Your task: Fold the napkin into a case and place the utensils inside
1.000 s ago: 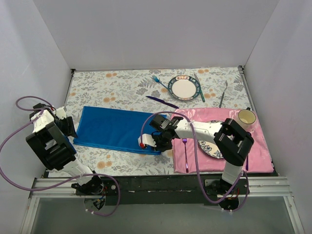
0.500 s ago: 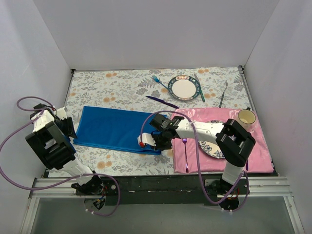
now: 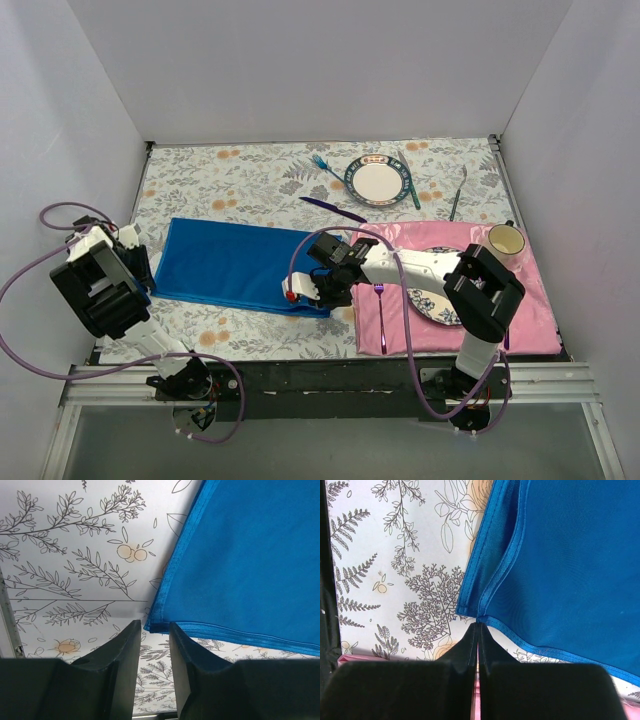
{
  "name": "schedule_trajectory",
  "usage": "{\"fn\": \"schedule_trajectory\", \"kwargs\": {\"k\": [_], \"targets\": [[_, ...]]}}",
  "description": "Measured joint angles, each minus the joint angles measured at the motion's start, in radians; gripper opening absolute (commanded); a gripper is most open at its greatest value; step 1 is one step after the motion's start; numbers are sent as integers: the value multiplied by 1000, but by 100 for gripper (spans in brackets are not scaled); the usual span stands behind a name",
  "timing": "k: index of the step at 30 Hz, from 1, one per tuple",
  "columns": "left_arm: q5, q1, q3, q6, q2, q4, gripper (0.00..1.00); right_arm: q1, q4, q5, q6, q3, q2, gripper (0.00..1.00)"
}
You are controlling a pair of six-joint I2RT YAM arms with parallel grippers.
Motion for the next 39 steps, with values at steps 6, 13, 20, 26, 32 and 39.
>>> {"fn": "schedule_trajectory", "kwargs": {"k": [6,13,20,26,32,39], "targets": [[-2,0,0,1,12,1,6,0,0,0,-3,0,0,1],[-2,0,14,3,12,-16,0,0,-1,0,-3,2,-2,1],[-2,0,30,14,7,-46,0,0,-12,-1,-3,16,-24,1],[-13,0,39,38,-41,-66,0,0,-27,-12,-2,26,-71,1],[-24,0,40,52,-61,-74,0,0,-30,-26,0,26,-89,1],[-22,0,74,56,-63,-99,0,0,-35,-39,1,18,-96,1]]}}
